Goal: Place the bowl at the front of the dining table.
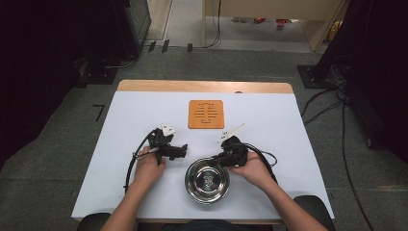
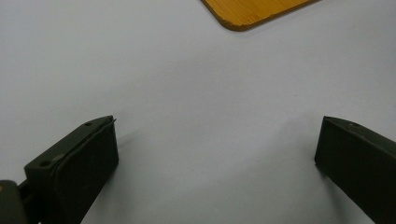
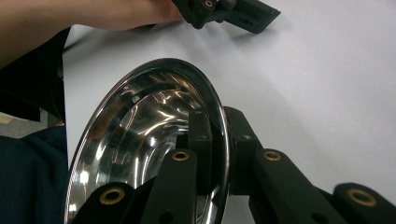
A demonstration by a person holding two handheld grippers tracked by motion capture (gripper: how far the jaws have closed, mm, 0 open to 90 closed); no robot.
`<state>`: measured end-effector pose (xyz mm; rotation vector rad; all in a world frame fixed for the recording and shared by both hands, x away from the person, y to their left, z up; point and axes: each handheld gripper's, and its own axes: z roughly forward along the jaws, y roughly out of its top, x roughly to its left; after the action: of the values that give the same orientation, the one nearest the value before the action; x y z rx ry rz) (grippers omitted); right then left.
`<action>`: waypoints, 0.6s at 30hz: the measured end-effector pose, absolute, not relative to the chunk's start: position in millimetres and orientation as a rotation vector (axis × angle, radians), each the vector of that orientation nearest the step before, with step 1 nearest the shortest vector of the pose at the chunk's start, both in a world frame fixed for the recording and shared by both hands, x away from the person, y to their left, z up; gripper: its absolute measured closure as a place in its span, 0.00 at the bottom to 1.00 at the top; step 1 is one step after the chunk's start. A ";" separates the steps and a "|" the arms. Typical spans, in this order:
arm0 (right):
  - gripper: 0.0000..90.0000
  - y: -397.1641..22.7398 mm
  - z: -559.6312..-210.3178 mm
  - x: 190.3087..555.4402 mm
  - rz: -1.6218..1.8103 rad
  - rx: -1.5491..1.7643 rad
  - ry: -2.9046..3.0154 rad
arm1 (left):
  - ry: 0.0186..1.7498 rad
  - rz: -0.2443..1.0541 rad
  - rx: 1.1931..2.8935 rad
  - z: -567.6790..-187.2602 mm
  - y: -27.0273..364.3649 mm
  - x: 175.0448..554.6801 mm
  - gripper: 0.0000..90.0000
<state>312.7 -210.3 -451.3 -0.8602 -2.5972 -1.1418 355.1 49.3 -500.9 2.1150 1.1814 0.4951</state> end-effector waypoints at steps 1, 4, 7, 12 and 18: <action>0.93 -210.6 -451.1 312.9 -1.144 -0.863 -2.597 | 1.181 0.495 2.115 -500.9 49.3 355.1 0.00; 0.93 -212.1 -450.4 313.7 -1.154 -0.871 -2.587 | 1.182 0.495 2.112 -501.0 49.1 355.1 0.00; 0.93 -213.4 -449.7 314.5 -1.164 -0.880 -2.574 | 1.182 0.495 2.114 -501.0 49.2 355.1 0.00; 0.93 -215.3 -449.6 315.9 -1.158 -0.918 -2.560 | 1.182 0.495 2.113 -501.0 49.2 355.1 0.00; 0.93 -215.7 -450.2 317.9 -1.137 -0.956 -2.543 | 1.182 0.495 2.113 -501.0 49.1 355.1 0.00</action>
<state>317.9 -215.7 -450.2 -0.9556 -2.5432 -1.1368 355.1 49.1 -501.0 2.1126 1.1822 0.4949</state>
